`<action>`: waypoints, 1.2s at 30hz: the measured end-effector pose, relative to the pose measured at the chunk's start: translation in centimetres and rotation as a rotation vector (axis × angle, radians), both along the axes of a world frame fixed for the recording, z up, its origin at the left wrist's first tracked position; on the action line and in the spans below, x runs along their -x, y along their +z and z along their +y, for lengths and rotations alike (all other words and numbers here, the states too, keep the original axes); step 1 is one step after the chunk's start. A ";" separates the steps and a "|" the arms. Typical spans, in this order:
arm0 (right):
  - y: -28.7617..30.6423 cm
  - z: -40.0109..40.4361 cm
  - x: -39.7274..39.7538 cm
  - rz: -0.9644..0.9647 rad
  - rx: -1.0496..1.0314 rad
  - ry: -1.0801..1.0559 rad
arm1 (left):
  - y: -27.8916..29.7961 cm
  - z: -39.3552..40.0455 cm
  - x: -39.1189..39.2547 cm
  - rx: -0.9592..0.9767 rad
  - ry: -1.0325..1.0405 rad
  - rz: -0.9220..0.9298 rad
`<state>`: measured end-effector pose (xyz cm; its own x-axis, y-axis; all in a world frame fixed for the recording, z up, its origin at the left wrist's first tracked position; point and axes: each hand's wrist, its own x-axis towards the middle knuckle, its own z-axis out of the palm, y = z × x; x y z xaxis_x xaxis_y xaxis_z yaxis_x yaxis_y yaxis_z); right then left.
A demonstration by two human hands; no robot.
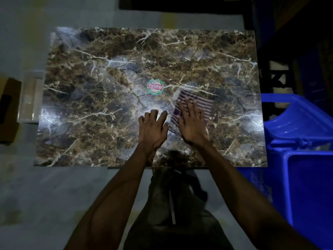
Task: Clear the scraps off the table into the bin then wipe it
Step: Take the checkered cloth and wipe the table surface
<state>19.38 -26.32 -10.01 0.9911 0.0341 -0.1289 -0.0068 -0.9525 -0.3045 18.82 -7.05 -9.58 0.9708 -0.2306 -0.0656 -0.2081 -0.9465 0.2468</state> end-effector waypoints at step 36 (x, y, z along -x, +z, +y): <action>-1.2 -0.4 -8.9 -0.038 0.008 0.155 | -2.4 -2.6 -15.8 0.173 0.070 -0.066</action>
<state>28.30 -26.74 -11.23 0.9781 0.1865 -0.0919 0.1523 -0.9436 -0.2939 34.67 -9.63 -11.98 0.9858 -0.1648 0.0337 -0.1646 -0.9040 0.3945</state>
